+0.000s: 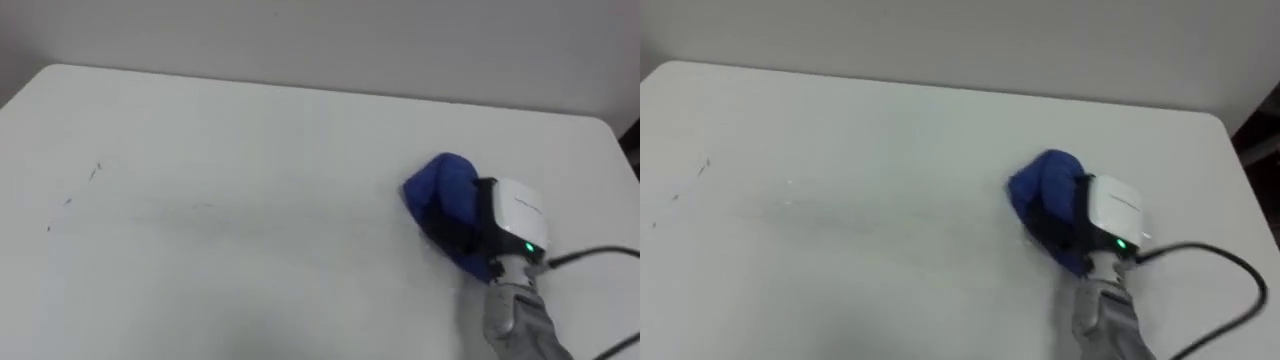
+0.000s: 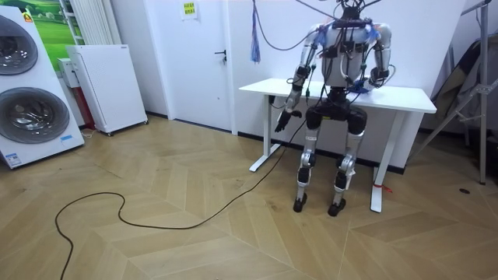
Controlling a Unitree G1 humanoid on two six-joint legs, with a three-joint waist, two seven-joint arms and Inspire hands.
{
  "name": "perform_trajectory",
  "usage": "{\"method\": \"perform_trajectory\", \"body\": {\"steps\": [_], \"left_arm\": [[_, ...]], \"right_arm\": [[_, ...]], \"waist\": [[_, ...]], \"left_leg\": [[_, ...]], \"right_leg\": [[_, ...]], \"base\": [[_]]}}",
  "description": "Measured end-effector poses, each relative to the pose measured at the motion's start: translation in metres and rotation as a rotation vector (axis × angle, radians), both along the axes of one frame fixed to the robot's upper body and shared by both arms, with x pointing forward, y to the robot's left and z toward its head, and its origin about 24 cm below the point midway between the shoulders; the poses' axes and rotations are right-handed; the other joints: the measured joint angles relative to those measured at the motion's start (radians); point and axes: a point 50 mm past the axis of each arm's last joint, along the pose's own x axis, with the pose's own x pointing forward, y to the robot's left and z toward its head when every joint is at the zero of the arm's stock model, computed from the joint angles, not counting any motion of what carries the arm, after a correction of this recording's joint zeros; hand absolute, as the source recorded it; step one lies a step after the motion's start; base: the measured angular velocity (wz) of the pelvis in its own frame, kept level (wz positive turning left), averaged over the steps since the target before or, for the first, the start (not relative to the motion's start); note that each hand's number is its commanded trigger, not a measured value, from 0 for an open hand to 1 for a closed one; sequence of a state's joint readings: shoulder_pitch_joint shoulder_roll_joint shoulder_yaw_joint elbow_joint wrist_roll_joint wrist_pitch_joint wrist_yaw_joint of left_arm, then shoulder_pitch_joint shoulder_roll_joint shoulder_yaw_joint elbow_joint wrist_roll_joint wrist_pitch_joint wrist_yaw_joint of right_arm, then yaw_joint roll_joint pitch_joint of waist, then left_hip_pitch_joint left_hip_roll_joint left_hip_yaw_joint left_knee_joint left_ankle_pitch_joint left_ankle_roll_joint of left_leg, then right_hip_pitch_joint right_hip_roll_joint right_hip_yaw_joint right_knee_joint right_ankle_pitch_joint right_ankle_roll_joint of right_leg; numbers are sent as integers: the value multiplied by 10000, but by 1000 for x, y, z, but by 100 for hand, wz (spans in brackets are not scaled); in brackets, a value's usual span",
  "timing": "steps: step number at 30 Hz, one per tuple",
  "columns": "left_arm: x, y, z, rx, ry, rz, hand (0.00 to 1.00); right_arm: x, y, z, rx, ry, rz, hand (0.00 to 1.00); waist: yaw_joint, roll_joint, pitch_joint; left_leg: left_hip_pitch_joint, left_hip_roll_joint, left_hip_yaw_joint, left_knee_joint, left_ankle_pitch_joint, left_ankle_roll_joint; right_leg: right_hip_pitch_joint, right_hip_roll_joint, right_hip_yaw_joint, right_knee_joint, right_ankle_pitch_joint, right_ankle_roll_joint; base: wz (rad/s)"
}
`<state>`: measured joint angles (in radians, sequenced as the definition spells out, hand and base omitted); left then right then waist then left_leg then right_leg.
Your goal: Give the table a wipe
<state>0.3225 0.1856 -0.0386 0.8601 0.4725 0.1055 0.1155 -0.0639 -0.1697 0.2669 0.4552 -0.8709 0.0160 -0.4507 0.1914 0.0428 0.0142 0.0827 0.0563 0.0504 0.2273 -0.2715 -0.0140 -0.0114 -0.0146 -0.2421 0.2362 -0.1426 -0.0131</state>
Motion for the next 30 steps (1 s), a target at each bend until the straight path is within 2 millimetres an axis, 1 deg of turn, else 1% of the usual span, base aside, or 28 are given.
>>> {"method": "perform_trajectory", "body": {"steps": [1,2,4,5,6,7,8,9,11,12,14,18,22,24,25,26,27,28,30], "left_arm": [[-1,-1,0,-72,74,-36,0],[-2,-3,-1,-171,149,-15,0],[-4,-5,-2,-274,273,54,0],[-6,-4,-2,-298,355,135,0],[-8,-4,-2,-306,395,139,0],[-9,-4,-2,-316,429,136,0],[-8,-4,-2,-331,418,127,0],[-7,-4,-2,-334,385,109,0],[-1,-4,-1,-305,220,13,0],[2,-5,0,-301,93,-40,0],[4,-5,1,-307,-21,-66,0],[12,-5,3,-309,-300,-135,0],[11,-5,3,-315,-285,-131,0],[9,-5,3,-342,-248,-62,0],[8,-5,3,-329,-237,-22,0],[3,-4,2,-300,-122,87,0],[2,-3,2,-292,-97,162,0],[1,-3,2,-297,-78,216,0],[0,1,3,-330,-108,558,0]], "right_arm": [[1,9,2,-52,19,428,100],[2,14,4,-236,-19,783,100],[3,18,4,-262,39,972,100],[2,19,2,-264,82,1049,96],[1,19,1,-260,109,1084,50],[0,20,-1,-243,200,1130,0],[-1,20,-1,-215,226,1159,0],[-1,20,-2,-222,233,1149,0],[-3,19,-5,-253,306,1110,0],[-5,18,-7,-271,408,1072,0],[-9,17,-10,-278,534,1029,0],[-12,15,-11,-487,448,1076,0],[-17,14,-11,-598,308,1217,0],[-18,14,-9,-539,224,1268,0],[-20,12,-8,-528,166,1328,0],[-22,11,-8,-416,170,1334,0],[-25,11,-8,-265,152,1365,0],[-27,10,-7,-194,137,1344,0],[-33,4,-3,-53,66,1131,0]], "waist": [[100,-1,-1],[244,-13,-29],[339,46,-47],[329,43,-51],[308,37,-47],[283,0,-82],[265,-61,-102],[260,-60,-81],[304,-241,-127],[323,-321,-122],[336,-383,-102],[285,-375,-108],[262,-285,-158],[215,-217,-150],[112,-196,-141],[22,-165,-143],[-52,-132,-152],[-92,-131,-158],[-283,-176,-171]], "left_leg": [[-41,0,-112,-21,33,-23],[-20,3,-127,-52,65,-28],[32,1,-169,-45,83,-15],[114,-4,-175,-85,113,-13],[152,-3,-175,-87,113,-13],[174,-3,-175,-82,113,-13],[174,-3,-175,-88,113,-13],[173,-3,-175,-88,113,-13],[175,-5,-177,-87,113,-13],[194,-7,-177,-84,113,-13],[268,-8,-177,-91,113,-13],[331,-7,-151,-235,110,-15],[376,-7,-127,-274,111,-14],[435,-8,-99,-313,112,-13],[485,-9,-96,-357,115,-7],[558,-10,-95,-393,118,-3],[642,-9,-72,-420,118,-3],[665,-10,-63,-427,118,-3],[668,-27,-43,-440,127,13]], "right_leg": [[-4,-2,-90,-3,-11,-16],[10,3,-108,-16,-14,-20],[124,1,-197,-122,-13,-18],[205,-9,-233,-145,-16,-12],[256,-12,-256,-159,-22,-2],[328,-28,-336,-171,-40,24],[335,-30,-344,-171,-50,32],[333,-30,-343,-174,-50,32],[342,-33,-341,-179,-51,32],[373,-33,-341,-188,-51,32],[446,-32,-340,-199,-51,32],[463,-32,-328,-198,-54,36],[479,-19,-296,-193,-54,36],[510,-14,-264,-192,-55,38],[556,-19,-267,-190,-67,58],[611,-22,-268,-193,-86,89],[654,-21,-243,-190,-100,108],[655,-21,-229,-186,-104,113],[629,-33,-130,-175,-114,128]], "base": [[22],[16],[11],[10],[11],[11],[11],[4],[0],[0],[0],[0],[-1],[-3],[0],[0],[0],[-4],[-4]]}}
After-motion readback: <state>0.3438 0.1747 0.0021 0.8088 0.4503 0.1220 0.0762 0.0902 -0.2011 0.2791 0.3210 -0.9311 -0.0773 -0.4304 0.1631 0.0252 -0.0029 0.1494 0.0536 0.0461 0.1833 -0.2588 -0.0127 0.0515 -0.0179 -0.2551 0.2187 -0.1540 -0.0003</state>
